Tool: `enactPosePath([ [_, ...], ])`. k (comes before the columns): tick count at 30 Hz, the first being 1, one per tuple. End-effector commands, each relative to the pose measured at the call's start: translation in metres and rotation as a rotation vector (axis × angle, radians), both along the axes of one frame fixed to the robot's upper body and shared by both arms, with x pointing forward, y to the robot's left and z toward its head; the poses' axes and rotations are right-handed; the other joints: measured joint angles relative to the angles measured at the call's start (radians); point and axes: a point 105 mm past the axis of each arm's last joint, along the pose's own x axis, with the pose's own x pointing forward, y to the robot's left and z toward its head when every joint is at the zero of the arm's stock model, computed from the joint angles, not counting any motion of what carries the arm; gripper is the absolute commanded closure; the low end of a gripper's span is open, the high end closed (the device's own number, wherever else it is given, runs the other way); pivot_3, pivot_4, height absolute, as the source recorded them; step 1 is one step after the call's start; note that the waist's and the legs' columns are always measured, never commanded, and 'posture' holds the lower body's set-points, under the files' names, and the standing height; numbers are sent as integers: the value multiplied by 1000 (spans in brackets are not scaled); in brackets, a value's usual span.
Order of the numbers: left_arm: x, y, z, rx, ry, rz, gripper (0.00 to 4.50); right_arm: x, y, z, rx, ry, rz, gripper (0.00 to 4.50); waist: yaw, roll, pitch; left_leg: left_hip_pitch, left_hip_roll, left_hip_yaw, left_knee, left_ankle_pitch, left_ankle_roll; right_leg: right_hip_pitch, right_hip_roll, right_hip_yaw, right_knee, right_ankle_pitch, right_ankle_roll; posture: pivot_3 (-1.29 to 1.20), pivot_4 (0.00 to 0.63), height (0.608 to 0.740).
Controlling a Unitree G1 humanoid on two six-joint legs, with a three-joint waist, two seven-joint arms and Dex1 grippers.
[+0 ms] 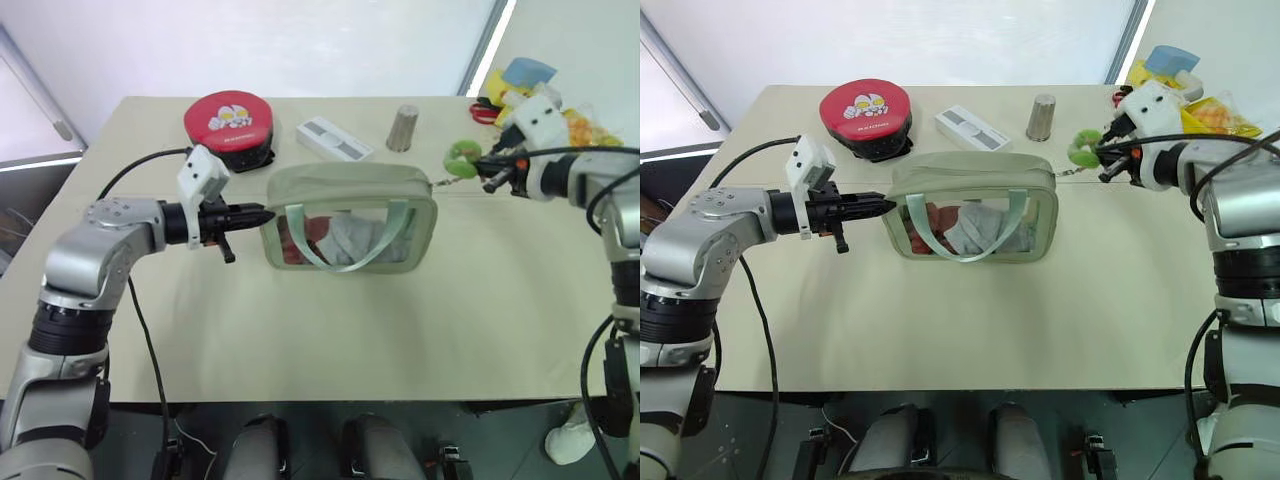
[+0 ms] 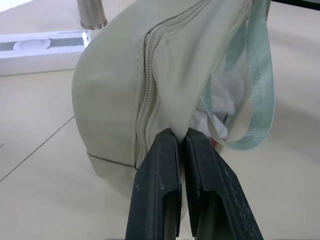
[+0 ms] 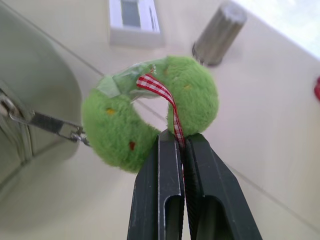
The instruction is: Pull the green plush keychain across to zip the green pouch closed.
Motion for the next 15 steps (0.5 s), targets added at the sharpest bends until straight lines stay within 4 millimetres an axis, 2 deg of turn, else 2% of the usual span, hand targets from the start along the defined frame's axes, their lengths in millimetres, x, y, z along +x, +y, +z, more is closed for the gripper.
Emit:
enactPosePath([
  [1,0,6,-7,20,30,23,4500,-4,-11,2,25,-46,-71,4450,0,0,0,0,0,0,0,0,0,0,0,0,0,0,0,0,150,740],
  [8,0,8,-5,30,32,20,4500,-6,-19,-34,103,30,-151,4450,0,0,0,0,0,0,0,0,0,0,0,0,0,0,0,0,150,740],
  [15,-2,8,-4,34,35,21,4500,-16,1,-90,174,158,-156,4450,-3,0,0,1,0,0,0,0,0,1,1,0,0,0,0,0,150,740],
])
